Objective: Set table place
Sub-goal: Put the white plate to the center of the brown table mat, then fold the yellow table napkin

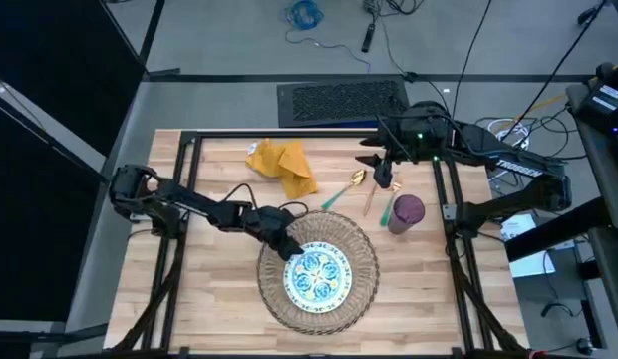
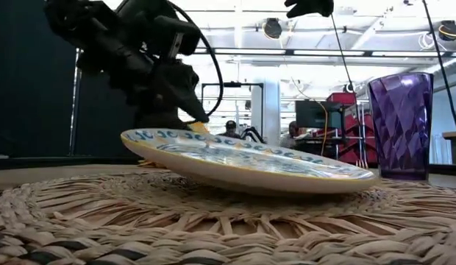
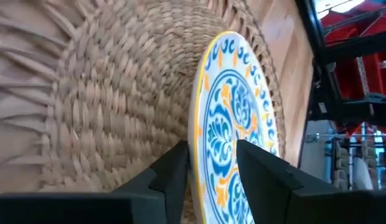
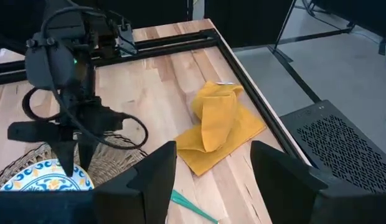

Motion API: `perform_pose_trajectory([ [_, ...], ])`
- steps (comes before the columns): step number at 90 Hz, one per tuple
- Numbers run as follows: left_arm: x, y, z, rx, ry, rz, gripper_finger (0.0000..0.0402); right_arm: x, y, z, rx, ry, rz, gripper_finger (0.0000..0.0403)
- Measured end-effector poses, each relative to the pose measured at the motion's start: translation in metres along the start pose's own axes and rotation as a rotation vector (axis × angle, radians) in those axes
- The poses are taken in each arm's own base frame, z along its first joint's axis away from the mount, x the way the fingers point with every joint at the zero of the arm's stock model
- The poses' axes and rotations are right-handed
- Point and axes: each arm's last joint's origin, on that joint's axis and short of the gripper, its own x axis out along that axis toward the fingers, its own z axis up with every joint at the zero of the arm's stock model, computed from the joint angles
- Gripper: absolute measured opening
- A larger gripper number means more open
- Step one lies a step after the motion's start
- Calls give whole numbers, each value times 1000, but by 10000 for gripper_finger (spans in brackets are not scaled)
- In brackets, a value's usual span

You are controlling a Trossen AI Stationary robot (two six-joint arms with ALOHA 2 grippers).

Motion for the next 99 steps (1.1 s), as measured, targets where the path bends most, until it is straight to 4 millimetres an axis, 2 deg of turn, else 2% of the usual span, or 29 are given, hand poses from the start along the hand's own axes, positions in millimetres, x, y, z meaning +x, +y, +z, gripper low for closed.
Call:
perform_pose_trajectory([
  [14,-16,1,7,27,-24,49,121,0,0,0,0,0,0,192],
  [33,-32,-4,19,67,-111,30,121,2,0,0,3,0,0,192],
  [49,-41,-4,26,158,-191,74,121,19,3,0,-3,35,8,192],
  [79,-78,-16,41,461,-532,308,121,78,12,-12,-19,179,23,192],
  [99,-115,-17,56,633,-742,584,121,135,15,-25,-106,249,23,192],
])
